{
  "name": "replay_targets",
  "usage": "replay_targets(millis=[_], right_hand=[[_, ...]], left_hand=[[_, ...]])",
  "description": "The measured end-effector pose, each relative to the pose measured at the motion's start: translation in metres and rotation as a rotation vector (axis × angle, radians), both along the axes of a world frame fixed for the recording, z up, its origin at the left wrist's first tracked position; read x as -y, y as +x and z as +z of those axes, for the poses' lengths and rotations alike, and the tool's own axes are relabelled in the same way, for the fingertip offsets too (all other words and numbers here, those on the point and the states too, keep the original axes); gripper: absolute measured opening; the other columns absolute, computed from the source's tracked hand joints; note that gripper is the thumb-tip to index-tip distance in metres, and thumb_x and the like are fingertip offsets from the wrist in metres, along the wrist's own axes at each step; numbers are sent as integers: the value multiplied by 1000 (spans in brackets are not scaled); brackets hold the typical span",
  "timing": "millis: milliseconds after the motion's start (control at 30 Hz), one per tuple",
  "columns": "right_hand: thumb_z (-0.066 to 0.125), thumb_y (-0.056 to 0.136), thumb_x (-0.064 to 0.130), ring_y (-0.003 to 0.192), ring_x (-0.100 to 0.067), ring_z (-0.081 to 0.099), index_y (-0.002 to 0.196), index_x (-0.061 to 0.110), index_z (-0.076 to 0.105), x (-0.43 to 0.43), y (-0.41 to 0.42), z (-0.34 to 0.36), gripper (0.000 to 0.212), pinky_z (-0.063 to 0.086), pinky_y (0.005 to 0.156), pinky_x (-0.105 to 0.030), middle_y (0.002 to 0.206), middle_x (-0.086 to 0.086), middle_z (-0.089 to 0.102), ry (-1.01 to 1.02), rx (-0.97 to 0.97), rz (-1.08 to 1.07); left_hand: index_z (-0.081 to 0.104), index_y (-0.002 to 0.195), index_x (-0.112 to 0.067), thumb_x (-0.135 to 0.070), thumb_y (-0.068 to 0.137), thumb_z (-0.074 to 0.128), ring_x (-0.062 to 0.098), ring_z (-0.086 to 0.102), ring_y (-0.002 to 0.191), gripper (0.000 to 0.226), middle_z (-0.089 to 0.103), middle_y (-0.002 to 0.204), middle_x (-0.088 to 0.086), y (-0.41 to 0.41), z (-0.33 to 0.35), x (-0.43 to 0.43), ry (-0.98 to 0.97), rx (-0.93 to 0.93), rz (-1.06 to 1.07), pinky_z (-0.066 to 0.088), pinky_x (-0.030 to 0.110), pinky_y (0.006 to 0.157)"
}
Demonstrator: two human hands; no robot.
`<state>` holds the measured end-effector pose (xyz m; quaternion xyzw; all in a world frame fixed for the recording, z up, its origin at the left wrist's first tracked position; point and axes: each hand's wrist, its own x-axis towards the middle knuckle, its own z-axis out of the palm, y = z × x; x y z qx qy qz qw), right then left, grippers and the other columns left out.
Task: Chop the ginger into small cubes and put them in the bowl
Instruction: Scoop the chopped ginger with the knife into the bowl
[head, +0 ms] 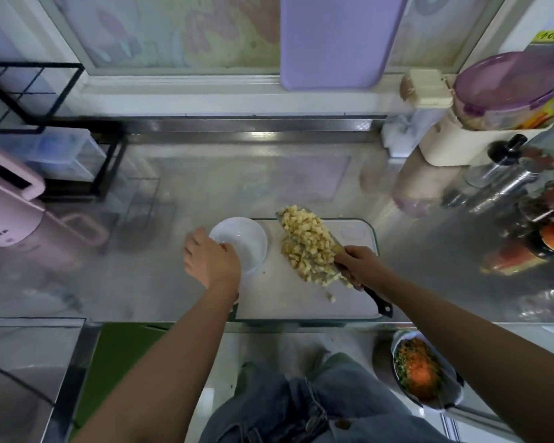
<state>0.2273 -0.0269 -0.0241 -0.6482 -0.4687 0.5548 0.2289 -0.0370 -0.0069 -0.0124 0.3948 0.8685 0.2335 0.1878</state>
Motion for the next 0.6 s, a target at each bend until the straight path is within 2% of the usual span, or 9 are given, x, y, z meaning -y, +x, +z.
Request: replay_targets(millis=[33,100,200,300,367,433,500,533,600], right_hand=[[51,95,17,36,-12,35,69,7,52,1,-7,2,28,28,37,-20,51,-4,44,0,-3,8],[51,95,17,37,-13,35,70,6,52,1,-21,7,27,29,37,-20,53,-7,44,3,-12,24],[51,96,18,38,-13,36,72,5,53,1,-39,14,27,30,38,-22,57,-10,44,16,9,30],[51,97,18,40,-14,37,74,4,53,2,-54,18,27,32,40,-24,61,-13,45,50,23,20],[51,97,19,41,-14,37,74,7,53,2,-64,18,26,32,41,-25,61,-12,46,66,14,0],[52,96,20,43,-14,38,74,9,53,1,-72,16,24,33,41,-24,59,-9,46,76,20,-34],[53,96,21,44,-15,39,75,10,54,1,-80,13,23,33,41,-25,59,-8,47,91,34,-70],[53,96,22,43,-15,40,75,11,55,1,-85,11,23,33,41,-25,58,-7,47,100,40,-91],[53,96,23,39,-13,40,72,16,54,1,-92,7,25,33,39,-23,53,-3,48,128,67,-129]], left_hand=[[41,138,-9,-10,92,51,37,44,126,46,45,141,16,-7,-1,-1,-73,102,41,38,46,101],[48,131,-5,-5,91,51,38,55,114,40,56,128,19,-18,-6,0,-149,220,16,47,46,94],[56,119,-4,-3,87,53,34,60,100,32,63,113,18,-24,-10,3,-118,281,-81,52,42,84],[56,116,-4,-7,86,57,24,56,87,31,64,108,15,-20,-13,7,-118,270,-242,45,32,72],[55,115,-5,-11,86,58,19,51,81,30,63,105,12,-16,-16,10,-108,275,-330,39,29,69],[53,117,-6,-16,87,58,18,51,83,32,61,109,12,-13,-18,13,-97,276,-348,38,27,70],[49,123,-5,-20,89,58,23,52,98,38,54,119,13,-13,-17,14,-34,181,-321,39,28,78],[49,124,-5,-18,89,58,25,50,104,38,51,120,13,-15,-15,14,46,104,-330,40,30,83],[54,115,-6,-8,85,59,25,50,104,30,51,114,12,-18,-8,12,275,-20,-458,43,31,85]])
